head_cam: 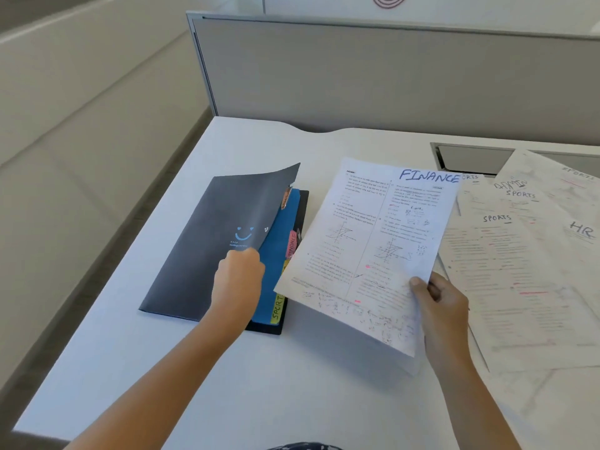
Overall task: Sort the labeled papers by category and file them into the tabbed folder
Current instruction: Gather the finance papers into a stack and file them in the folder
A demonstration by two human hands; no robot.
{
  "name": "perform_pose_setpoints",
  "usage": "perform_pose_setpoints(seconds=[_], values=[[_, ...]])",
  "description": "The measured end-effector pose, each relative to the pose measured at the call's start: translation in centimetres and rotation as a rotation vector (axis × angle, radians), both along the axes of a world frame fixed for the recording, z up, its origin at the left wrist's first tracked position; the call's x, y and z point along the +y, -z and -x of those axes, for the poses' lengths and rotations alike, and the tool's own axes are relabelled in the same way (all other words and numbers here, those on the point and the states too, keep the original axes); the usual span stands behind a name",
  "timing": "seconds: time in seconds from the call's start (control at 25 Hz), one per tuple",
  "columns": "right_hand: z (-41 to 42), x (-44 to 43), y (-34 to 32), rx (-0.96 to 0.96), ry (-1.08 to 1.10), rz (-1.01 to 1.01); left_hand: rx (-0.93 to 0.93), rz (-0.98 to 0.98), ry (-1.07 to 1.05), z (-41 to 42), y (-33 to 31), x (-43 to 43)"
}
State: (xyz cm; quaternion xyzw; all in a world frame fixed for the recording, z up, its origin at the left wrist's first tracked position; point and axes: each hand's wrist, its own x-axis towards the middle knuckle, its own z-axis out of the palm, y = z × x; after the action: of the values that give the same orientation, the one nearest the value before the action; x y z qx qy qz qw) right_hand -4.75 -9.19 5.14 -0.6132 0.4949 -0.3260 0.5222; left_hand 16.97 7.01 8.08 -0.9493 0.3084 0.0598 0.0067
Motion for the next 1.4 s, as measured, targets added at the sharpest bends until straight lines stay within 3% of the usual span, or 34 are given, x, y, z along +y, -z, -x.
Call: perform_pose_setpoints(seconds=[0.2,0.4,0.56,0.96,1.4], values=[[-1.8,1.0,-1.7,0.039,-0.082,0.052,0.098,0.405,-0.065,-1.3,-1.2,0.9],[-3.3,1.3,-3.6,0.143,-0.034,0.231,0.138,0.525,-0.115,-1.8,-2.2,1.3],[-2.6,0.5,-4.7,0.180,0.046,0.299,0.127,0.545,-0.099,-1.7,-2.6,1.4],[-5.8,3.9,-6.0,0.107,-0.097,0.297,0.144,0.547,-0.117,-1.6,-1.0,1.0],[-10.4,2.6,-5.8,0.153,-0.092,0.362,0.140,0.500,-0.092,-1.2,-1.8,0.8]])
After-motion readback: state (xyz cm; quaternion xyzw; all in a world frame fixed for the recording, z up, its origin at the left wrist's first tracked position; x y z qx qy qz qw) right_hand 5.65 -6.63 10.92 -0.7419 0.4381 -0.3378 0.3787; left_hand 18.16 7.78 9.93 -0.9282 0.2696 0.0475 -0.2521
